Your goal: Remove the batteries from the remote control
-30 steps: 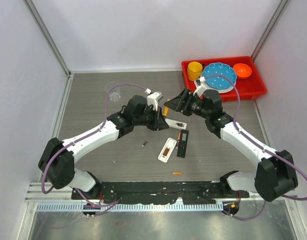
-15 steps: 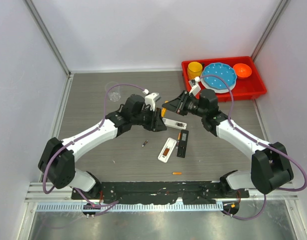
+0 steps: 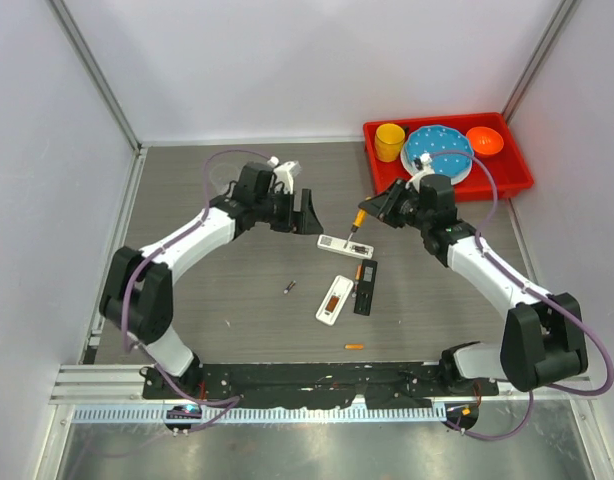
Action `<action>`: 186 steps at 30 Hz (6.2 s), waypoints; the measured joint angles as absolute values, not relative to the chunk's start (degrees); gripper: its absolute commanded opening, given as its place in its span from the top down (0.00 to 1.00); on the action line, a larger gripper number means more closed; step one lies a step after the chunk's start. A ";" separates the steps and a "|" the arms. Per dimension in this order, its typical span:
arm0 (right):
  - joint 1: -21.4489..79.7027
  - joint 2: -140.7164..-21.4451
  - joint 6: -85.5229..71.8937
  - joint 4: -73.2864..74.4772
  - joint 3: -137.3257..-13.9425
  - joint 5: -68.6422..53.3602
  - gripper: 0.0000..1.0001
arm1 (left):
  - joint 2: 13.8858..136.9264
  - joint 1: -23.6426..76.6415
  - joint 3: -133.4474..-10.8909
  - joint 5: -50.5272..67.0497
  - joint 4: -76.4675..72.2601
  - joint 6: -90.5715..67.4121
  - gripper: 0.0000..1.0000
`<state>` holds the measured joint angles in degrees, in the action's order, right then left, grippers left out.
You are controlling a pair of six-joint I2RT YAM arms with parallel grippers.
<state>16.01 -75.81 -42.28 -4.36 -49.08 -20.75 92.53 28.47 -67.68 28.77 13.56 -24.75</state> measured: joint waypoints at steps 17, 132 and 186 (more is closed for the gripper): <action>3.16 -71.88 -35.92 3.09 -48.12 -18.74 0.99 | 120.55 38.61 -99.85 24.99 32.88 5.32 0.00; 18.44 -90.19 -31.83 -4.99 -57.39 -20.25 0.99 | 85.93 42.63 -50.70 7.68 10.83 -13.78 0.11; 15.53 -91.55 -30.46 -7.22 -55.66 -17.85 0.99 | 105.78 46.87 -65.12 4.14 16.53 3.55 0.29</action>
